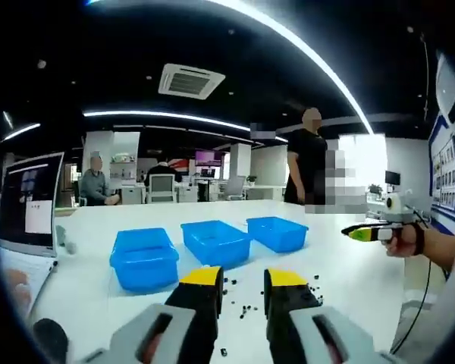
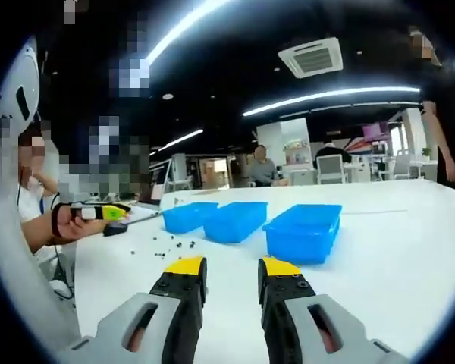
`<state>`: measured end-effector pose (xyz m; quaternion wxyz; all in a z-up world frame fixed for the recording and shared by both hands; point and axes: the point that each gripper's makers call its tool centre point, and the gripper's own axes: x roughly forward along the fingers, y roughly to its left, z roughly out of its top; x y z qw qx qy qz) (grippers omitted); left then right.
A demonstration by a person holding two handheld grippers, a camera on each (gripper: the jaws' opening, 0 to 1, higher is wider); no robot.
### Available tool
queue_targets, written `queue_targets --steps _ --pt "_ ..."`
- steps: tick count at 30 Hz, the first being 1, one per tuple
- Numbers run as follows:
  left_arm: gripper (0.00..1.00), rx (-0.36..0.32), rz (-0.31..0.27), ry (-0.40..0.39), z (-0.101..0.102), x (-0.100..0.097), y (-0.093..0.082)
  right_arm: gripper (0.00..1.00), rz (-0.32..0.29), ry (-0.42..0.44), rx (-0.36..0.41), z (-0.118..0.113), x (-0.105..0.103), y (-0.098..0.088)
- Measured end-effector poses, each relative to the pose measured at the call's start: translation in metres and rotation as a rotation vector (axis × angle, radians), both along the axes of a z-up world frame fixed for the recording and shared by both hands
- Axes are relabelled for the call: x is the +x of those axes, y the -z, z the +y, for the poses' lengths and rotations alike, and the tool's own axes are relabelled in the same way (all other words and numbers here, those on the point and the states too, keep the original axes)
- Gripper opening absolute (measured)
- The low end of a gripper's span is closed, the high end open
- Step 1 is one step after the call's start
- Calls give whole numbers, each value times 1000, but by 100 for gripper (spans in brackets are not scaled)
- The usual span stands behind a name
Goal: Pick up the resistors one by one and place each resistor into its matching bin, sorting the parts by color and model until every resistor is separated into the correct bin for its type
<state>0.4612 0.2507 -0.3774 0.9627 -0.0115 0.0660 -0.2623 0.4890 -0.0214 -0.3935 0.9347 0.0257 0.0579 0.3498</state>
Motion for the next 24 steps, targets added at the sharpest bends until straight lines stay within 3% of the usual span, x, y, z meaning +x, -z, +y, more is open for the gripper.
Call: queue_targets --steps 15,24 --pt "25 -24 -45 -21 2 -2 -13 29 -30 1 -3 -1 -4 -9" --pt "25 -24 -52 -19 7 -4 -11 29 -41 4 -6 -2 -8 -10"
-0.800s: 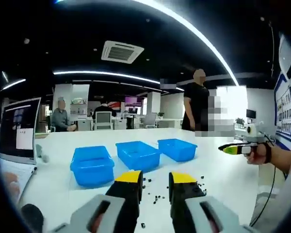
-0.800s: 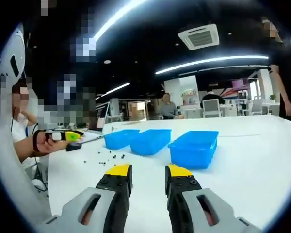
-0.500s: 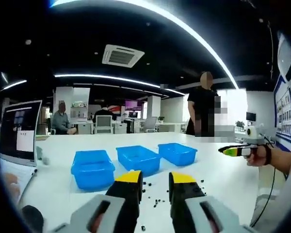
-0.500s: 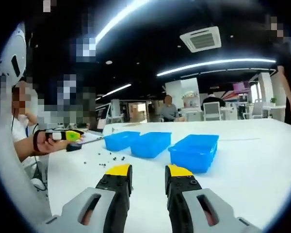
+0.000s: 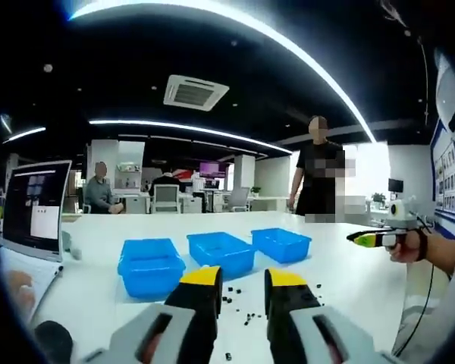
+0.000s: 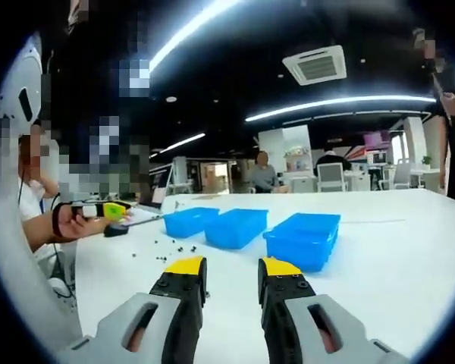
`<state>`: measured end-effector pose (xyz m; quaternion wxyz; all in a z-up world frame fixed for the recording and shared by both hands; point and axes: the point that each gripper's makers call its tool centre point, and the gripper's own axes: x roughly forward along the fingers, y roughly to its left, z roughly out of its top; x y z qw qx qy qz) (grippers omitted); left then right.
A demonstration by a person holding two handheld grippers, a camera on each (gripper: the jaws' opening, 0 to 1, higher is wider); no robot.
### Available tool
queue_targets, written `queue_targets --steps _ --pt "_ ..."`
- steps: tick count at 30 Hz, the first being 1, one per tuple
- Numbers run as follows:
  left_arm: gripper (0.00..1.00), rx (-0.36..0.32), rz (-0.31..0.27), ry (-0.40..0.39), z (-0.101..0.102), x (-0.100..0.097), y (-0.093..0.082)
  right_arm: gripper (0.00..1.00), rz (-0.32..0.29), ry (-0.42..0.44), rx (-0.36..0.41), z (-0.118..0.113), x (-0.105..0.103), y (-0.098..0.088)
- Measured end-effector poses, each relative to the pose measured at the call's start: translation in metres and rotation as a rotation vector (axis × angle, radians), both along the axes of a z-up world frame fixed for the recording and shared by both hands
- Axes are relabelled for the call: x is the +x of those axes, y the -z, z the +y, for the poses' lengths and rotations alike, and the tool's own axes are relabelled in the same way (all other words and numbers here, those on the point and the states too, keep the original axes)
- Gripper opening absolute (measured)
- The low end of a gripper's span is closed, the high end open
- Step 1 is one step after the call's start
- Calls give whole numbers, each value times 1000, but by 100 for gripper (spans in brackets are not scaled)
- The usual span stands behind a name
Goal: Pick up the resistors one by one and place each resistor into its matching bin, sorting the parts by color and model until every resistor is separated into the correct bin for its type
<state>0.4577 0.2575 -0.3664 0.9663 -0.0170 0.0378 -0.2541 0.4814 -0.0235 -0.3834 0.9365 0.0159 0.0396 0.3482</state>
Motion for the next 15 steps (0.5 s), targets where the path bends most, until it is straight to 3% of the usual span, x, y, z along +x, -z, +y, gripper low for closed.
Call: queue_targets --steps 10,15 --pt "25 10 9 46 4 8 -4 29 -13 -4 1 -1 1 -1" --pt "25 116 34 145 -8 11 2 29 -7 -3 3 -3 1 3"
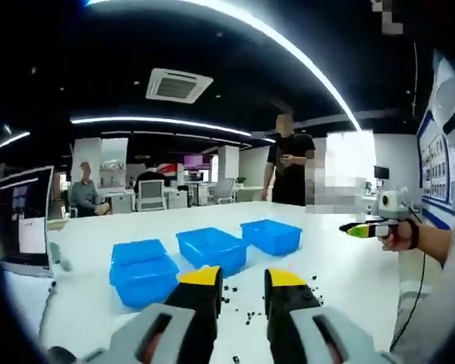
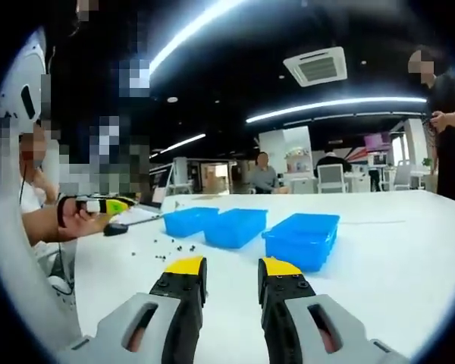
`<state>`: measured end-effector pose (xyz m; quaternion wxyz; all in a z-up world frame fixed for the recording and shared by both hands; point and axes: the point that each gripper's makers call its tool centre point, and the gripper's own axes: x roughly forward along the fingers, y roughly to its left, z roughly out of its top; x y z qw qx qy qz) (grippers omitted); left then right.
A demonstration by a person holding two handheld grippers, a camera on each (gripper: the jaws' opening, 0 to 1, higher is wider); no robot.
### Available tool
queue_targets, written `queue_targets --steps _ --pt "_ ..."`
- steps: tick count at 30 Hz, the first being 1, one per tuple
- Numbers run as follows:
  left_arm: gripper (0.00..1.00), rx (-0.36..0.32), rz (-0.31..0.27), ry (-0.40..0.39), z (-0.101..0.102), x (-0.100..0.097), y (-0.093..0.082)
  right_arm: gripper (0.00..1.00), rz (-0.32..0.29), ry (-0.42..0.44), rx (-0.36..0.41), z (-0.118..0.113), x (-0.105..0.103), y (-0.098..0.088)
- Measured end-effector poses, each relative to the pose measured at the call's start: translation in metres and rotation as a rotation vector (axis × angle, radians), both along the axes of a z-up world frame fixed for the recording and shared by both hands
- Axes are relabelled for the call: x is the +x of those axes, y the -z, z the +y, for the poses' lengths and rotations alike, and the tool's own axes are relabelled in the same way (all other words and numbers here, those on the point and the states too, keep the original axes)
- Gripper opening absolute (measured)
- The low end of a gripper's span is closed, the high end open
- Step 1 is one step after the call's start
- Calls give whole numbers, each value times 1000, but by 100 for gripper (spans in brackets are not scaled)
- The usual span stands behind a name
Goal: Pick up the resistors one by one and place each resistor into its matching bin, sorting the parts by color and model until every resistor is separated into the correct bin for its type
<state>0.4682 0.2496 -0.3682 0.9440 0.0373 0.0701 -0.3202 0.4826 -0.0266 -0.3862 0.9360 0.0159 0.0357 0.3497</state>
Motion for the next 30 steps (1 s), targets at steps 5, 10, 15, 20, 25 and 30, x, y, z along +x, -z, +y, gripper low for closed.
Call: queue_targets --steps 5,10,15,20,25,30 --pt "25 89 63 105 -8 4 8 29 -3 2 -1 -3 0 0" --pt "25 214 70 146 1 18 8 29 -10 5 6 -5 -1 0" --pt "24 350 164 246 8 25 20 29 -3 -6 -13 -3 -3 6" --pt "24 545 295 321 21 33 48 29 7 -20 -27 -1 -4 11" --pt "24 572 507 296 35 43 75 29 -18 -47 -39 4 -6 6" --pt "24 644 591 267 48 52 96 29 -50 -97 -61 17 -11 3"
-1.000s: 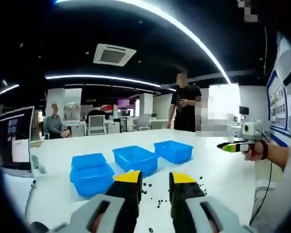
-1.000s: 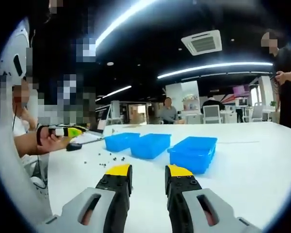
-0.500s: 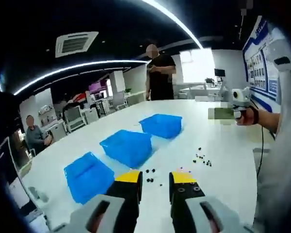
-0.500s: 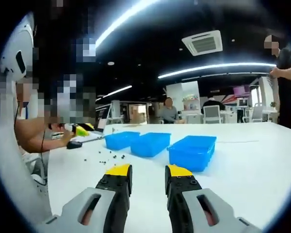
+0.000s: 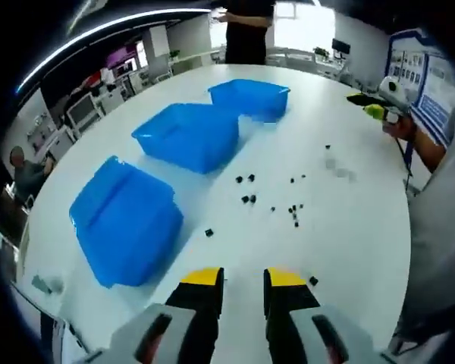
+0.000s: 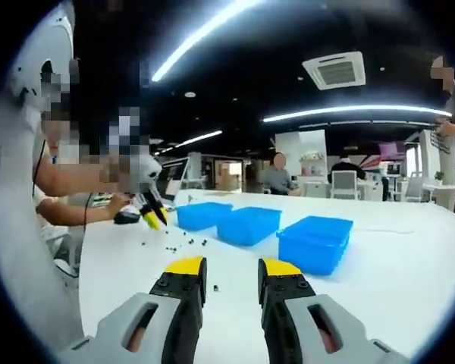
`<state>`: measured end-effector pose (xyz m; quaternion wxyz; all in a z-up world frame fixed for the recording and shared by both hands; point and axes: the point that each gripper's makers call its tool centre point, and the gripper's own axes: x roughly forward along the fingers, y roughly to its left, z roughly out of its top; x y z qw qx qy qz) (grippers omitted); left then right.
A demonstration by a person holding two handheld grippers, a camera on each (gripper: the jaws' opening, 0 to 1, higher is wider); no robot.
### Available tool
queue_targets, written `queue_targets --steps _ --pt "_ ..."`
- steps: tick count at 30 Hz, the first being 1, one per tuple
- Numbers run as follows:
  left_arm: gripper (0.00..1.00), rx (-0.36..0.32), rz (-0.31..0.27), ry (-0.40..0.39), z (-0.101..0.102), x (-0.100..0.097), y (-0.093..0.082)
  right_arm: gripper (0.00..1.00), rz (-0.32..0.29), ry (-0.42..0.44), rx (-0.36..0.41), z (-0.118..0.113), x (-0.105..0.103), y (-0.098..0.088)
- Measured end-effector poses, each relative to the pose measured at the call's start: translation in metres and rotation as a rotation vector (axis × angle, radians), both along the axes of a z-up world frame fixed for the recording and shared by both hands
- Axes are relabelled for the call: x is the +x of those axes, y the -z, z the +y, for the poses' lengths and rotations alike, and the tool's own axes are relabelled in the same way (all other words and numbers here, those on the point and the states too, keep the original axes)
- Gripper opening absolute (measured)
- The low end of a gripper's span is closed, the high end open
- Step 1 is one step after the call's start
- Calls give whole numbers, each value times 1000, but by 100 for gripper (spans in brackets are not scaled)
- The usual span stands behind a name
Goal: Pick up the resistors one by one and place each resistor into its matching bin, sorting the parts by color and model until every resistor is separated into the correct bin for its type
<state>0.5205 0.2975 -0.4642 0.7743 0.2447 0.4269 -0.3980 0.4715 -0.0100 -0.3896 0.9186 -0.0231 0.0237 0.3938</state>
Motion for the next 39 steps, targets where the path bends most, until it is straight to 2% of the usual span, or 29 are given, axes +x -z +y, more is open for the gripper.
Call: queue_targets --steps 4,8,13,16,19,20,24,26,33,35,36,37,38,39 --pt "23 15 43 -8 1 2 7 29 -3 -9 -16 3 -1 2" --pt "23 34 60 -12 4 6 8 29 2 -11 -13 3 0 4" --pt "21 71 118 -26 10 5 15 29 2 -15 -35 5 0 7" --pt "18 66 124 -42 11 8 16 29 2 -9 -46 4 2 9" --pt "12 47 123 -74 9 10 16 29 9 -1 -46 2 4 11" --pt "8 34 134 -42 5 6 17 29 10 3 -47 1 4 12" --pt "7 49 120 -21 3 5 15 29 10 14 -41 -3 5 12" --pt "7 41 139 -21 8 9 15 29 8 16 -40 -3 5 12" --pt "7 -94 143 24 -18 -1 -3 29 3 29 -38 -9 4 10" --pt "7 -153 134 63 -25 -3 -12 29 7 36 -39 -11 3 11" --pt "7 -189 100 132 -30 -5 -18 29 8 42 -42 -13 3 11" --pt "7 -229 102 141 -32 -7 -22 29 7 44 -44 -14 3 11" --pt "7 -241 101 141 -33 -8 -24 29 5 47 -46 -15 3 10" --pt "7 -302 74 158 -38 -6 -31 29 0 50 -45 -16 3 8"
